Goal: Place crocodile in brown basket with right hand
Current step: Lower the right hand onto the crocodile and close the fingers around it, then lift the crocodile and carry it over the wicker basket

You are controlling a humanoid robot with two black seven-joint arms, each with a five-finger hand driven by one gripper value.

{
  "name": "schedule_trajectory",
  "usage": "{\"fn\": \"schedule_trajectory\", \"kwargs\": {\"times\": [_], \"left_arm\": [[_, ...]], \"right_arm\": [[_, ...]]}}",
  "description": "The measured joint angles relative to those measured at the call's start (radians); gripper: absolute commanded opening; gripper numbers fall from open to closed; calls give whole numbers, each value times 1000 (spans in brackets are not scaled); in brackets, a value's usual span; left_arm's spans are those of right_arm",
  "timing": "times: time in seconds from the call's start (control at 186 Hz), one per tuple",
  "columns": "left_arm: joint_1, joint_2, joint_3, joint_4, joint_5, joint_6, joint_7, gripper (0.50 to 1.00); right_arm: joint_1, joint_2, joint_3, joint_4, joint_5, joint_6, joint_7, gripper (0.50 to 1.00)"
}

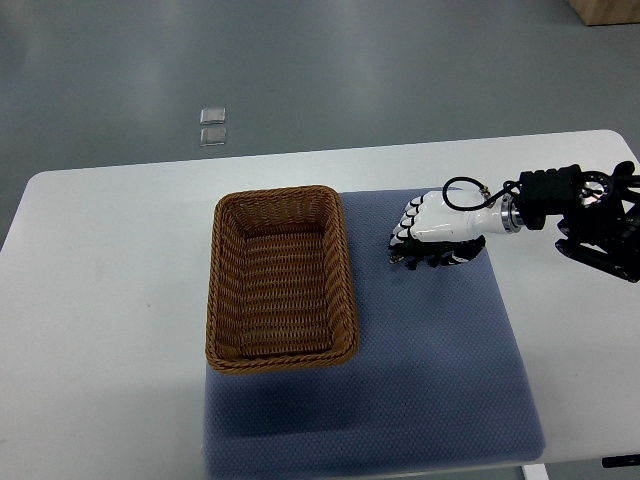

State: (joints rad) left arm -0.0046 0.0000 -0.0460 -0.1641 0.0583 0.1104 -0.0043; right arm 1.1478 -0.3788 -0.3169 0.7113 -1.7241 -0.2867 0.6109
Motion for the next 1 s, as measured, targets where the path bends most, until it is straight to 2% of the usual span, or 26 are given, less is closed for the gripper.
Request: {"fn": "schedule_trajectory", "kwargs": {"times": [0.182,0.3,0.37,0.59,0.998], "left_arm": [[0,0,0,0,0,0,0,1000],[0,0,0,0,0,0,0,1000],[0,0,0,0,0,0,0,1000],[0,0,0,0,0,0,0,1000],[0,0,0,0,0,0,0,1000]], "right_arm": [[0,6,0,-9,-1,-1,0,754],[0,13,0,-16,-5,-1,0,684],[-1,17,0,-24,-10,-2,0,613],[-3,20,2,-41,-10,-36,0,511],[24,2,64,-47,47,-78,0,507]]}}
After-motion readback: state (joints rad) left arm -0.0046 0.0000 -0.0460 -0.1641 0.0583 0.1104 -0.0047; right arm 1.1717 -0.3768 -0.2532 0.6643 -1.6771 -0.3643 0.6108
